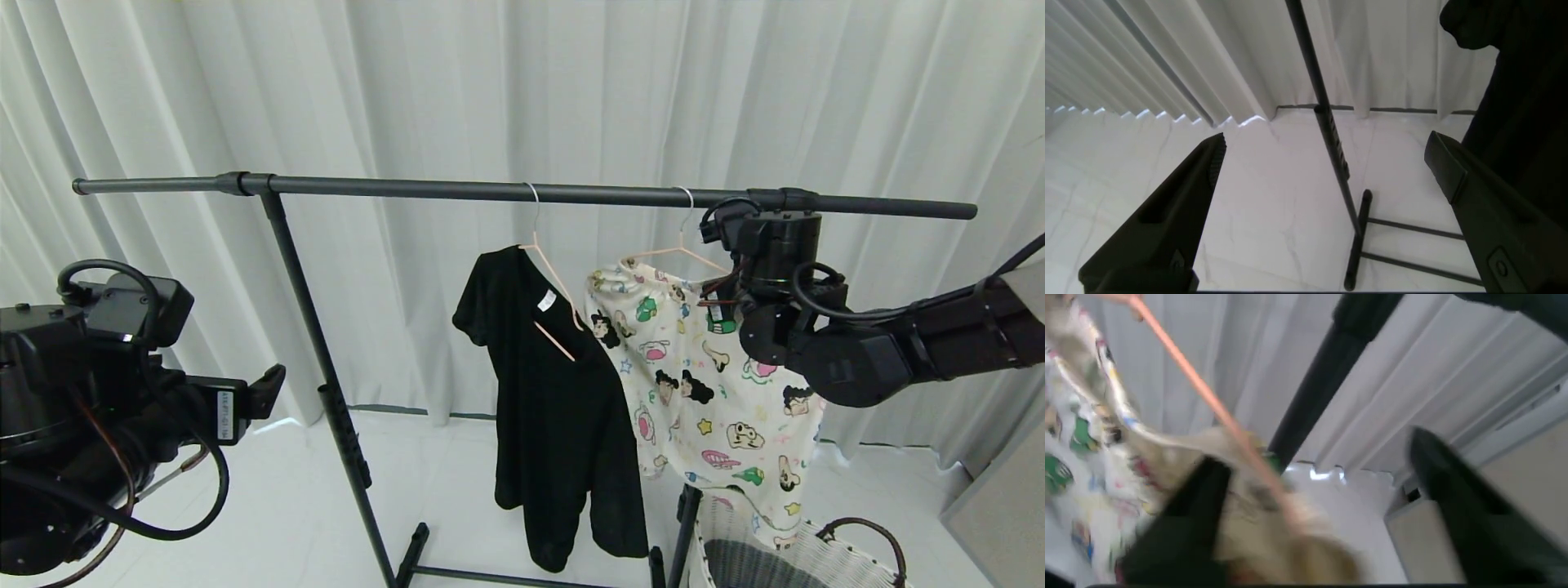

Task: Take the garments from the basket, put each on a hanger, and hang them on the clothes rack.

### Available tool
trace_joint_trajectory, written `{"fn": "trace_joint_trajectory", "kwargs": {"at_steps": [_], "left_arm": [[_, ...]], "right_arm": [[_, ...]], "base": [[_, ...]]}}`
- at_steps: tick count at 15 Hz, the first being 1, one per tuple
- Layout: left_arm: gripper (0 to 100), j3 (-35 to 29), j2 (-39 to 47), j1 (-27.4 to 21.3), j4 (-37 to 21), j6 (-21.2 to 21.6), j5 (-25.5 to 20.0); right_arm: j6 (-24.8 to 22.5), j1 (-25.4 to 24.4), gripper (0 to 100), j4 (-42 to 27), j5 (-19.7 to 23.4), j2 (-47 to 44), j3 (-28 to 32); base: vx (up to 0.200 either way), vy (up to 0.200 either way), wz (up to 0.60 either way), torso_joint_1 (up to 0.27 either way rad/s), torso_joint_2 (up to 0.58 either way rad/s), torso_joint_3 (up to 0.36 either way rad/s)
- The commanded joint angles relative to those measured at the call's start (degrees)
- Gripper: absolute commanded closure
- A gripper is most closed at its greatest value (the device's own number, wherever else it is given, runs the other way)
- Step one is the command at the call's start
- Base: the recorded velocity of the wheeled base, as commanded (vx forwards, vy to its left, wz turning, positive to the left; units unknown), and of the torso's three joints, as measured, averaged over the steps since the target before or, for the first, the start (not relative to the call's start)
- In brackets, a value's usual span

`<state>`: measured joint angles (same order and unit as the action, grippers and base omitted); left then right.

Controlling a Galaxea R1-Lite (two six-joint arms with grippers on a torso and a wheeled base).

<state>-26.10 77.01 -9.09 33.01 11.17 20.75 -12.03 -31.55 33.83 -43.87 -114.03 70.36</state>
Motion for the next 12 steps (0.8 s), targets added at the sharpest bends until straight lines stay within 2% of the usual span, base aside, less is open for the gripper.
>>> {"fn": "trace_joint_trajectory", "kwargs": {"at_steps": [1, 2, 3, 4, 5, 8, 9, 11, 12], "left_arm": [[0, -0.09, -0.02, 0.83, 0.03, 0.0, 0.08], [0, -0.09, -0.1, 1.89, 0.03, 0.0, 0.08], [0, -0.09, -0.02, 2.59, 0.03, 0.0, 0.08], [0, -0.09, -0.02, 2.85, 0.03, 0.0, 0.08], [0, -0.09, -0.19, 2.85, 0.03, 0.0, 0.08], [0, -0.09, -0.89, 3.21, 0.03, 0.0, 0.17], [0, -0.09, -1.42, 3.47, 0.03, 0.0, 0.17], [0, -0.09, -2.13, 4.61, 0.03, 0.08, 0.17], [0, -0.09, -2.3, 4.96, 0.03, 0.08, 0.17]], "right_arm": [[-0.01, -2.73, 0, -5.7, 0.02, 7.42, -0.14], [1.31, -4.4, 0, -15.2, 0.54, 13.48, 0.39], [5.26, -5.45, 0, -21.17, 1.42, 17.0, 2.06], [7.99, -5.8, 0, -25.13, 2.39, 19.81, 3.29], [8.52, -5.72, 0, -28.12, 2.92, 22.54, 3.38], [9.92, -3.69, 0, -34.27, 3.8, 27.37, 2.67], [9.75, -2.46, 0, -35.24, 5.73, 28.69, 1.88], [8.08, -0.88, 0, -35.76, 8.37, 30.97, -0.4], [6.85, -0.36, 0, -35.85, 8.45, 31.5, -1.55]], "base": [[0.0, 0.0, 0.0, 0.0, 0.0, 0.0], [0.0, 0.0, 0.0, 0.0, 0.0, 0.0], [0.0, 0.0, 0.0, 0.0, 0.0, 0.0], [0.0, 0.0, 0.0, 0.0, 0.0, 0.0], [0.0, 0.0, 0.0, 0.0, 0.0, 0.0], [0.0, 0.0, 0.0, 0.0, 0.0, 0.0], [0.0, 0.0, 0.0, 0.0, 0.0, 0.0], [0.0, 0.0, 0.0, 0.0, 0.0, 0.0], [-0.2, 0.0, 0.0, 0.002, 0.0, 0.002]]}}
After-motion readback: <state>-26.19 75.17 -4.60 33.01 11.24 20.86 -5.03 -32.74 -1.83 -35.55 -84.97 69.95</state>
